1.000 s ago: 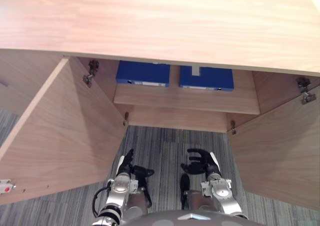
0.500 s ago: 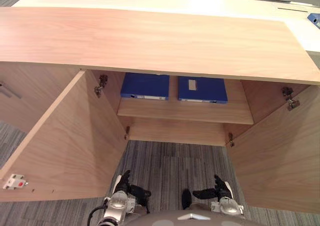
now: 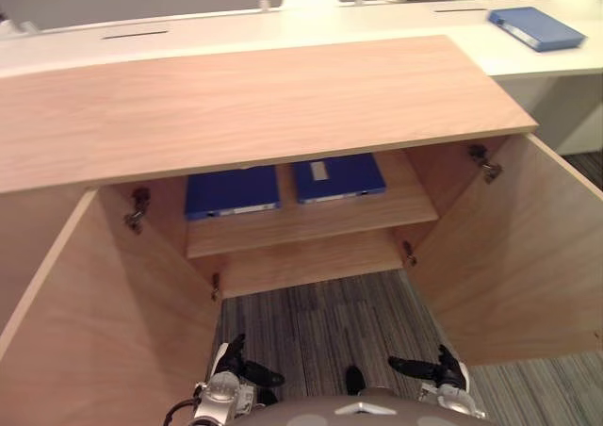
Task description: Walk over to the cabinet, pick up the folder, carry it to the office cabinet, place the folder inside the office cabinet, then close the office cabinet door
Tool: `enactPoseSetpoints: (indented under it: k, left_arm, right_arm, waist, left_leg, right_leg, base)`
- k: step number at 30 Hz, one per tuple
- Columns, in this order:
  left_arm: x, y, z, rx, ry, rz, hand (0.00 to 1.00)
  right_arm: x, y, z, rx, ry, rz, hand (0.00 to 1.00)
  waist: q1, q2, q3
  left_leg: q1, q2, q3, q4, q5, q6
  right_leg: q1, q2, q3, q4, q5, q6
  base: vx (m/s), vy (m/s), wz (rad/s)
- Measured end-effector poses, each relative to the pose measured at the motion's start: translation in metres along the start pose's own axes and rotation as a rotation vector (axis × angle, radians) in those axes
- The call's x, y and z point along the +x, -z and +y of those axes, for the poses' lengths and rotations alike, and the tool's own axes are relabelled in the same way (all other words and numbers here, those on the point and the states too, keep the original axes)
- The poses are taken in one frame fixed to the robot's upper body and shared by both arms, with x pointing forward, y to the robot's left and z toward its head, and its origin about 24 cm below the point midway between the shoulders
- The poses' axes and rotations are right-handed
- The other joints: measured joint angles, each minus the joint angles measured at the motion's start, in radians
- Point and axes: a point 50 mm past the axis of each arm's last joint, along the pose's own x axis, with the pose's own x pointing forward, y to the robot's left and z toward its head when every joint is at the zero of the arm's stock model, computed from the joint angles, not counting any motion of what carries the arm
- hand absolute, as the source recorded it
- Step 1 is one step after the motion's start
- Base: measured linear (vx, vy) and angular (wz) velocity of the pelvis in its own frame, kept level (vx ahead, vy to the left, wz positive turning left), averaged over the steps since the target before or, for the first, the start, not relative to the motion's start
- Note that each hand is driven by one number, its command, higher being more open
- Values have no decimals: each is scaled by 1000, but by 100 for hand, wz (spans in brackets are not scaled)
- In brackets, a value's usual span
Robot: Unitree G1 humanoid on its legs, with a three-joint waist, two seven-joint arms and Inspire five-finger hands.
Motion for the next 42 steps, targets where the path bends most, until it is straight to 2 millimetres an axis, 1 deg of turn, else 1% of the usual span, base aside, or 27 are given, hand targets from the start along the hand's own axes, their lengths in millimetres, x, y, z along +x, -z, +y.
enactPoseSetpoints:
  k: [1, 2, 4, 6, 7, 8, 9, 10, 12, 13, 14, 16, 18, 19, 20, 21, 22, 23, 25, 26, 28, 31, 33, 37, 39, 42]
  left_arm:
    - [0, -1, 0, 10, 0, -4, 100]
    - [0, -1, 0, 12, 0, -5, 100]
    - [1, -5, -1, 25, 4, -15, 100]
    - [2, -8, -3, 27, 12, -23, 100]
    - [2, -10, -6, 21, 22, -27, 100]
    - [1, -10, -8, 13, 27, -27, 100]
    - [1, -11, -12, -1, 32, -26, 100]
    - [1, -12, -14, -2, 37, -29, 100]
    - [1, -19, -24, -2, 64, -47, 100]
    - [0, -21, -27, -7, 69, -54, 100]
    - [0, -26, -29, -25, 71, -72, 100]
    - [-1, -37, -37, -57, 83, -107, 100]
    - [-2, -38, -37, -59, 94, -117, 100]
    - [-2, -39, -37, -60, 97, -120, 100]
    - [-2, -39, -37, -60, 99, -121, 100]
    - [-2, -39, -38, -59, 101, -121, 100]
    - [-2, -39, -38, -59, 101, -119, 100]
    - [-2, -38, -38, -59, 101, -118, 100]
    - [-2, -39, -38, -57, 102, -119, 100]
    - [-2, -39, -38, -54, 104, -120, 100]
    - [-2, -37, -39, -43, 108, -116, 100]
    - [-3, -35, -41, -25, 122, -115, 100]
    - [-4, -33, -43, -19, 134, -112, 100]
    - [-4, -29, -43, -11, 142, -105, 100]
    - [-5, -21, -41, 13, 144, -89, 100]
    - [-6, -10, -36, 35, 138, -58, 100]
  right_arm:
    - [-1, -4, -9, 34, 38, -22, 100]
    - [-1, -6, -13, 61, 57, -33, 100]
    - [-2, -13, -30, 157, 136, -71, 100]
    - [-4, -20, -41, 219, 191, -104, 100]
    - [-6, -25, -47, 261, 220, -131, 100]
    - [-7, -29, -49, 270, 230, -148, 100]
    - [-9, -38, -52, 292, 247, -190, 100]
    - [-10, -42, -54, 311, 259, -211, 100]
    - [-16, -59, -64, 373, 304, -290, 100]
    - [-18, -63, -67, 389, 313, -310, 100]
    - [-20, -72, -71, 405, 335, -352, 100]
    - [-22, -92, -75, 432, 347, -424, 100]
    - [-21, -104, -76, 435, 337, -461, 100]
    - [-20, -115, -77, 443, 328, -493, 100]
    - [-20, -122, -78, 451, 322, -511, 100]
    - [-19, -134, -81, 459, 315, -548, 100]
    - [-20, -147, -86, 445, 313, -589, 100]
    - [-20, -154, -88, 437, 307, -612, 100]
    - [-23, -182, -97, 407, 298, -700, 100]
    - [-24, -189, -99, 401, 294, -719, 100]
    - [-26, -208, -104, 385, 285, -775, 100]
    - [-26, -221, -108, 361, 278, -811, 100]
    - [-25, -226, -108, 331, 268, -813, 100]
    - [-21, -230, -109, 259, 244, -803, 100]
    - [-18, -233, -106, 205, 221, -795, 100]
    - [-13, -238, -103, 206, 212, -779, 100]
  waist:
    - [-17, 0, -2]
    - [-27, 0, -2]
    - [-46, -1, -4]
    - [-57, 0, -4]
    - [-72, 2, -5]
    - [-78, 3, -6]
    - [-84, 12, -10]
    - [-90, 16, -10]
    - [-102, 27, -12]
    - [-107, 30, -13]
    - [-113, 35, -14]
    - [-120, 38, -11]
    - [-122, 39, -12]
    - [-130, 42, -11]
    - [-133, 44, -8]
    - [-135, 50, -3]
    - [-135, 55, 1]
    - [-134, 58, 2]
    - [-133, 74, 2]
    - [-132, 76, 4]
    - [-130, 78, 5]
    - [-130, 77, 8]
    - [-125, 79, 8]
    - [-119, 84, 13]
    - [-110, 87, 12]
    - [-108, 86, 12]
  left_leg:
    - [13, 0, 23, 0, -10, -3]
    - [19, 0, 34, 0, -15, -4]
    - [36, 1, 82, 12, -36, -9]
    - [43, 3, 119, 28, -54, -12]
    - [47, 5, 145, 39, -67, -14]
    - [49, 6, 159, 43, -73, -15]
    - [49, 8, 185, 50, -83, -16]
    - [51, 10, 196, 51, -86, -17]
    - [59, 16, 236, 63, -101, -21]
    - [59, 17, 240, 64, -103, -22]
    - [60, 17, 253, 64, -104, -24]
    - [60, 24, 277, 75, -111, -29]
    - [60, 31, 292, 83, -114, -33]
    - [57, 35, 294, 87, -115, -35]
    - [57, 37, 294, 88, -114, -36]
    - [56, 41, 294, 91, -114, -39]
    - [54, 44, 294, 91, -114, -40]
    - [52, 45, 294, 92, -113, -41]
    - [36, 46, 294, 93, -112, -41]
    - [35, 46, 293, 93, -111, -41]
    - [31, 48, 285, 93, -109, -40]
    - [19, 45, 257, 88, -101, -34]
    - [10, 40, 239, 84, -96, -29]
    - [-9, 32, 194, 82, -84, -23]
    - [-11, 28, 169, 75, -77, -19]
    - [-12, 20, 147, 71, -71, -16]
  right_leg:
    - [-2, 4, 27, 0, 1, 0]
    - [-2, 6, 37, 0, 2, 0]
    - [-7, 13, 85, 4, 3, 2]
    - [-15, 18, 120, 8, 4, 4]
    - [-21, 22, 144, 12, 6, 6]
    - [-28, 25, 158, 18, 6, 6]
    - [-43, 32, 183, 30, 5, 6]
    - [-48, 34, 192, 34, 5, 7]
    - [-57, 45, 224, 45, 5, 7]
    - [-58, 46, 228, 46, 5, 7]
    - [-69, 50, 240, 50, 5, 7]
    - [-77, 60, 261, 59, 5, 8]
    - [-86, 66, 274, 65, 5, 8]
    - [-87, 69, 277, 67, 5, 8]
    - [-87, 72, 277, 67, 5, 8]
    - [-88, 76, 277, 67, 5, 8]
    - [-90, 78, 276, 67, 5, 8]
    - [-93, 78, 276, 67, 5, 8]
    - [-106, 78, 276, 67, 7, 11]
    - [-107, 78, 275, 67, 8, 11]
    - [-107, 77, 266, 66, 8, 12]
    - [-104, 65, 241, 61, 8, 12]
    - [-104, 57, 226, 57, 9, 14]
    - [-101, 42, 181, 48, 9, 14]
    - [-94, 34, 158, 41, 9, 13]
    - [-83, 27, 135, 28, 9, 13]
  base:
    - [23, 1, -61]
    - [22, -1, -67]
    - [13, -1, -62]
    - [1, -6, -61]
    - [-2, -11, -64]
    - [0, -16, -66]
    - [0, -17, -53]
    - [1, -29, -62]
    - [-1, -34, -48]
    - [-5, -34, -32]
    - [-13, -34, -33]
    - [-15, -46, -33]
    - [-14, -56, -21]
    - [-7, -59, -13]
    - [8, -63, -5]
    - [8, -65, -1]
    - [9, -63, -1]
    - [15, -52, 0]
    - [19, -43, 1]
    - [18, -39, 4]
    - [12, -49, 10]
    - [-3, -42, 25]
    - [-19, -31, 30]
    - [-26, -38, 35]
    - [-30, -37, 28]
    - [-18, -30, 23]
